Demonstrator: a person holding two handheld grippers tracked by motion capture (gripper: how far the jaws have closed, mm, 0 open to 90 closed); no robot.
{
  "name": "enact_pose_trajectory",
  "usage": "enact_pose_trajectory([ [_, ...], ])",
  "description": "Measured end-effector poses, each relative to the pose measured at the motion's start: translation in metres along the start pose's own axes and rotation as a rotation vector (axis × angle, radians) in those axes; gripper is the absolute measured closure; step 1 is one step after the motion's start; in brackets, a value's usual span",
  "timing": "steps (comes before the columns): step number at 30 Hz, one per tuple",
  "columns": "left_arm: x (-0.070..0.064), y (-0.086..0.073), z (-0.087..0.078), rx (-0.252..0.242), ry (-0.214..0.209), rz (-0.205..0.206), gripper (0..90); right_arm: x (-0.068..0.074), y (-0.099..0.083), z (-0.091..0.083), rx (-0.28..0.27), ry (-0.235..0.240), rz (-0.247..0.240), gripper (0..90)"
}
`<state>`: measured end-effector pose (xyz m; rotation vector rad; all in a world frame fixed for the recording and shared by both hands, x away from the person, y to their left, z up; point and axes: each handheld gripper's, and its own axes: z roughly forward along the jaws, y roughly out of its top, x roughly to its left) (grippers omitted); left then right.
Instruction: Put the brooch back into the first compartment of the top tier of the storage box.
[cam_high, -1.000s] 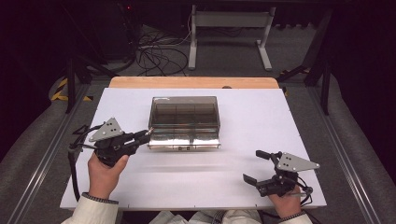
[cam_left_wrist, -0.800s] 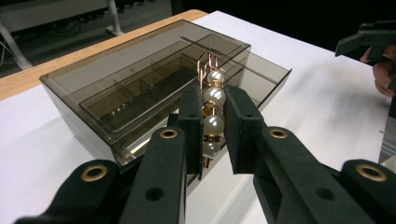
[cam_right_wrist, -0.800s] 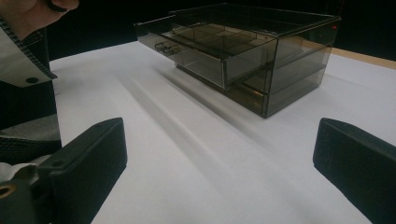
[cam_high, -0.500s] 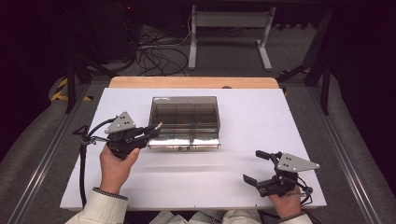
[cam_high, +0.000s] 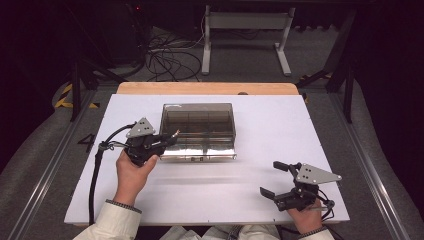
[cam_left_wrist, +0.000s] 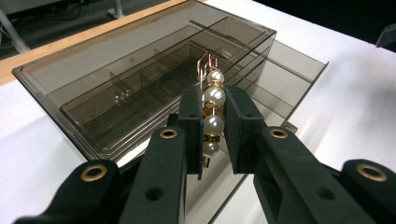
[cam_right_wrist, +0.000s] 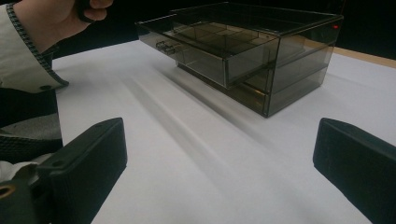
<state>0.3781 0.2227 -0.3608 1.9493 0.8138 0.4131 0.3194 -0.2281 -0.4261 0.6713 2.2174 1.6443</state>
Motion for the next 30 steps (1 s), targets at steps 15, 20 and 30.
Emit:
enact_pose_trajectory([
  [15,0.004,-0.002,0.01,0.018,0.005,-0.007,78.5,0.0,0.0,0.001,0.002,0.0,0.004,3.4],
  [20,0.001,-0.002,0.011,0.027,0.005,0.009,78.5,0.0,0.0,0.0,0.003,0.001,0.003,3.4],
  [30,0.001,-0.005,0.014,0.072,0.005,0.034,78.3,0.0,0.0,0.001,0.003,0.003,0.002,3.4],
])
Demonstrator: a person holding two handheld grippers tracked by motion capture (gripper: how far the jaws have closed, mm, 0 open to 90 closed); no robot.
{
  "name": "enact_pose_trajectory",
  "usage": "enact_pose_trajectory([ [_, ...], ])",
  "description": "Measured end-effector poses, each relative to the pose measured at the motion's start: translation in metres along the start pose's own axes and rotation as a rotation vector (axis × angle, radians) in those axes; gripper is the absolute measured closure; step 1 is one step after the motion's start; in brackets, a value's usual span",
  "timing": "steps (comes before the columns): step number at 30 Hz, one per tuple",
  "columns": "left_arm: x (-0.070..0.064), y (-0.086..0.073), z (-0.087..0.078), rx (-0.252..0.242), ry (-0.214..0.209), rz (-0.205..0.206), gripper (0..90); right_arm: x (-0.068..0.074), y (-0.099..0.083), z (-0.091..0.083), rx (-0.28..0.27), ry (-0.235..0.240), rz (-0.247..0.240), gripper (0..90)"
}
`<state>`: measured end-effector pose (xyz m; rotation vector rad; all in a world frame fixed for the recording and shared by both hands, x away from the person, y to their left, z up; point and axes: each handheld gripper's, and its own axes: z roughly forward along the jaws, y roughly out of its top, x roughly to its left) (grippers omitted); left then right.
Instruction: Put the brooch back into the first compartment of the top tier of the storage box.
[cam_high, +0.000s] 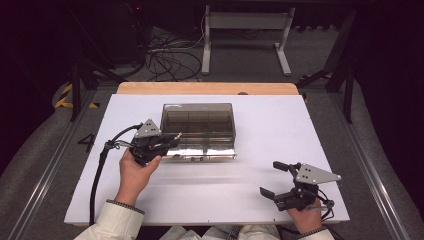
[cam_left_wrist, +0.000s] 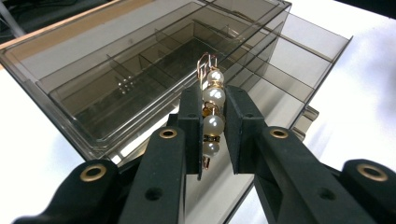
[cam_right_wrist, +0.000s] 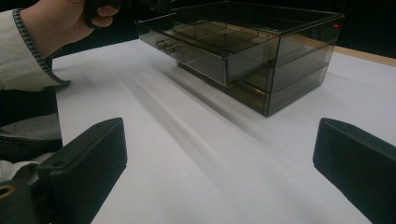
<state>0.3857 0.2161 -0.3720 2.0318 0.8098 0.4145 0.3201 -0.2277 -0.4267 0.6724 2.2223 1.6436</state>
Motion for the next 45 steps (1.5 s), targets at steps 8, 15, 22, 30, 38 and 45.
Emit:
enact_pose_trajectory([
  [8,-0.001,-0.002,0.006,0.052,-0.009,0.008,78.2,0.0,0.0,-0.001,-0.001,0.0,-0.003,3.4],
  [15,0.002,-0.002,0.01,0.106,-0.021,-0.004,78.1,0.0,0.0,0.0,0.001,0.002,-0.003,3.4],
  [22,-0.002,-0.002,0.017,0.171,-0.002,0.027,78.0,0.0,0.0,0.0,0.003,0.002,-0.003,3.4],
  [30,-0.003,-0.002,0.02,0.199,0.001,0.024,78.0,0.0,0.0,0.0,0.002,0.004,0.0,3.4],
  [38,-0.003,-0.002,0.02,0.186,0.022,0.016,72.8,0.0,0.0,0.001,0.003,0.004,0.002,3.4],
  [45,-0.005,0.004,0.004,0.062,0.003,0.018,59.5,0.0,0.0,0.0,0.0,0.003,0.003,3.4],
])
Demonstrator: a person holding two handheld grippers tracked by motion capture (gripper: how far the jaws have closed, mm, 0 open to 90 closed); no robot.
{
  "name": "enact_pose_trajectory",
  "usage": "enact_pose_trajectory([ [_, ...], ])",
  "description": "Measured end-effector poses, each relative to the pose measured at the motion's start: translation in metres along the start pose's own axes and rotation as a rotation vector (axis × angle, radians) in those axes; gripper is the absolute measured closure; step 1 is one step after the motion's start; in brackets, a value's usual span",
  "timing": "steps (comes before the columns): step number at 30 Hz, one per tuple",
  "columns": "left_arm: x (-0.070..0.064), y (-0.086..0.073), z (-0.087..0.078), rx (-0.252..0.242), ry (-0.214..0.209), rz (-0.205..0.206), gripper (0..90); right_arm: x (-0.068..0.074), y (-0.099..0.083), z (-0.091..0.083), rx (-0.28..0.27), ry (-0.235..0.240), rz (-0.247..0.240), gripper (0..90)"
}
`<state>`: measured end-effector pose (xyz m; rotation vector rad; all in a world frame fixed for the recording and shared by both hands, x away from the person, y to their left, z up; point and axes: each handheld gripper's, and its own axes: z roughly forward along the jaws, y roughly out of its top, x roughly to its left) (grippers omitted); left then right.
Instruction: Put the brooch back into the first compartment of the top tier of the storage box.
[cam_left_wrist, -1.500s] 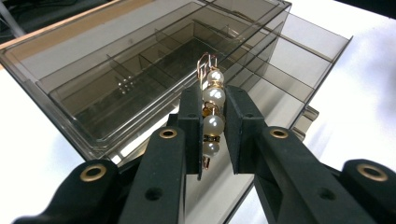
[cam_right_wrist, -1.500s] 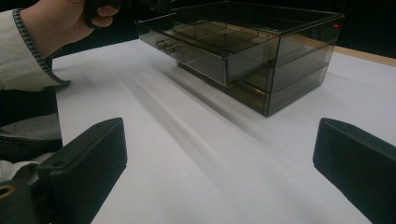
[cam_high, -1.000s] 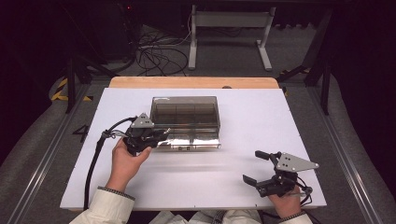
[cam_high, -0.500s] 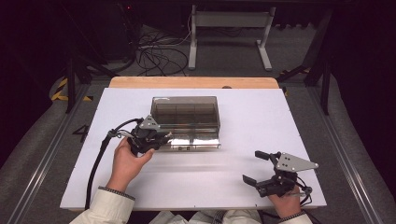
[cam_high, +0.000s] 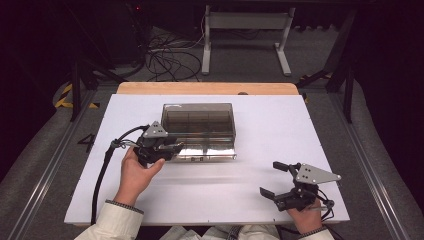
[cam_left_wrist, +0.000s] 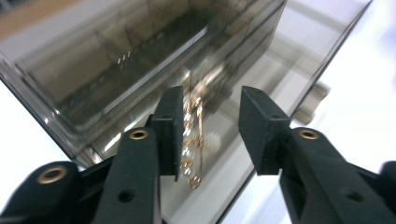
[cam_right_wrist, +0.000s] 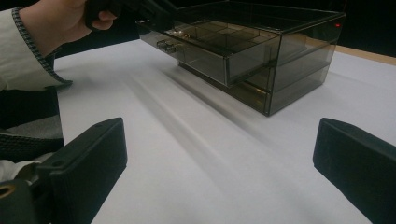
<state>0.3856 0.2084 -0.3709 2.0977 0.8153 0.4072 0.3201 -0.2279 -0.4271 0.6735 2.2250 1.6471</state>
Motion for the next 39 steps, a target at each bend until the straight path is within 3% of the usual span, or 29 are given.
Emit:
enact_pose_trajectory([
  [5,-0.002,0.003,-0.014,-0.093,-0.001,-0.009,49.8,0.0,0.0,0.0,0.0,0.0,0.002,3.4],
  [9,-0.003,0.004,-0.02,-0.131,0.012,-0.01,44.5,0.0,0.0,0.0,0.002,0.002,-0.001,3.4],
  [23,-0.011,0.008,-0.03,-0.164,0.027,0.019,39.2,0.0,0.0,-0.001,-0.001,-0.001,-0.001,3.4],
  [33,-0.015,0.006,-0.04,-0.205,0.045,0.046,29.9,0.0,0.0,-0.002,-0.004,-0.003,-0.002,3.4],
  [39,-0.019,0.005,-0.049,-0.238,0.026,0.058,19.8,0.0,0.0,-0.002,-0.003,-0.002,-0.002,3.4],
])
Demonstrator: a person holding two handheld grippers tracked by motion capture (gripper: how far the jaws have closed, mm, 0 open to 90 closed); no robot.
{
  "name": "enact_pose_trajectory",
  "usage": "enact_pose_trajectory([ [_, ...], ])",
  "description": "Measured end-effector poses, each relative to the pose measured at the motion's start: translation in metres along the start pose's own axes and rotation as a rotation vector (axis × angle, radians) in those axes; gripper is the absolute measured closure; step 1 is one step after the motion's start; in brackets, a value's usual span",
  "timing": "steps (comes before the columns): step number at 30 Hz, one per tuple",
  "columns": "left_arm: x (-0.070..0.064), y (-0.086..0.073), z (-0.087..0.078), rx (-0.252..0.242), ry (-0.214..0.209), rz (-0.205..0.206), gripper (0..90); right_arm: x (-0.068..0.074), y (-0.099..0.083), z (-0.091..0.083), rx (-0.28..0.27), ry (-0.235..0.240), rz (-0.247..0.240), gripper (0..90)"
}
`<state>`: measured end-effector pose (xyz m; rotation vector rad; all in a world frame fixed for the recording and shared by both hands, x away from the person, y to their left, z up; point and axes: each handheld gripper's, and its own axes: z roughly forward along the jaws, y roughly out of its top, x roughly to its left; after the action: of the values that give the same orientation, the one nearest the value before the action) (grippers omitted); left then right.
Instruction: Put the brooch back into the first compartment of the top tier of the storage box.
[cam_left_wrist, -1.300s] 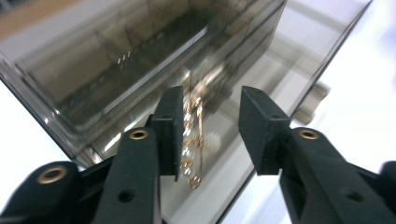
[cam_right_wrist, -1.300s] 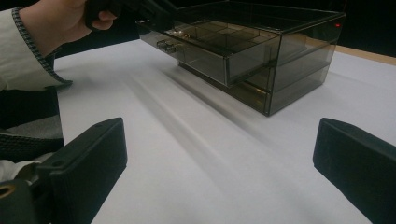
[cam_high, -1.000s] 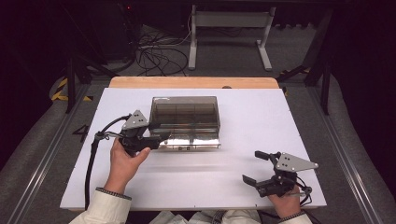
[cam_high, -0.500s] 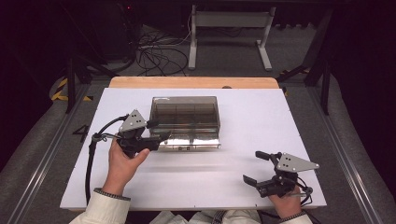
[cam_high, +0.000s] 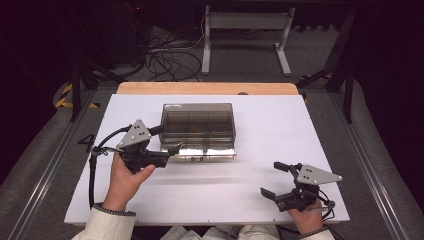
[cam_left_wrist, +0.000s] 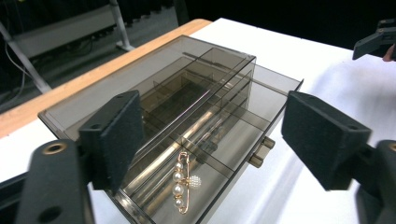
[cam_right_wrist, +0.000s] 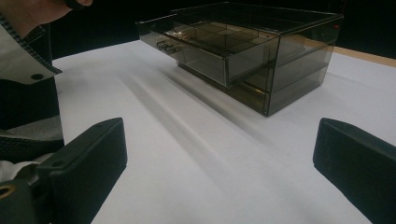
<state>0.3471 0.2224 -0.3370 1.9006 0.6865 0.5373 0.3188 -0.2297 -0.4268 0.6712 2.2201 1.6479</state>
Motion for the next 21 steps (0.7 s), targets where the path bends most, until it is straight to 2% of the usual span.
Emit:
enact_pose_trajectory([
  [4,-0.002,0.001,-0.008,-0.021,-0.014,-0.025,15.4,0.0,0.0,0.0,-0.001,0.0,0.001,3.4],
  [10,-0.004,-0.002,-0.021,-0.043,0.005,-0.037,12.1,0.0,0.0,0.0,-0.001,-0.001,0.004,3.4],
  [13,-0.006,-0.01,-0.025,-0.036,0.026,-0.019,11.7,0.0,0.0,0.0,-0.001,-0.001,0.005,3.4],
  [17,-0.009,-0.024,-0.029,-0.033,0.024,-0.02,11.8,0.0,0.0,0.0,-0.002,-0.001,0.004,3.4],
  [21,-0.012,-0.038,-0.033,-0.052,0.025,-0.029,12.1,0.0,0.0,-0.001,-0.004,-0.004,0.005,3.3],
])
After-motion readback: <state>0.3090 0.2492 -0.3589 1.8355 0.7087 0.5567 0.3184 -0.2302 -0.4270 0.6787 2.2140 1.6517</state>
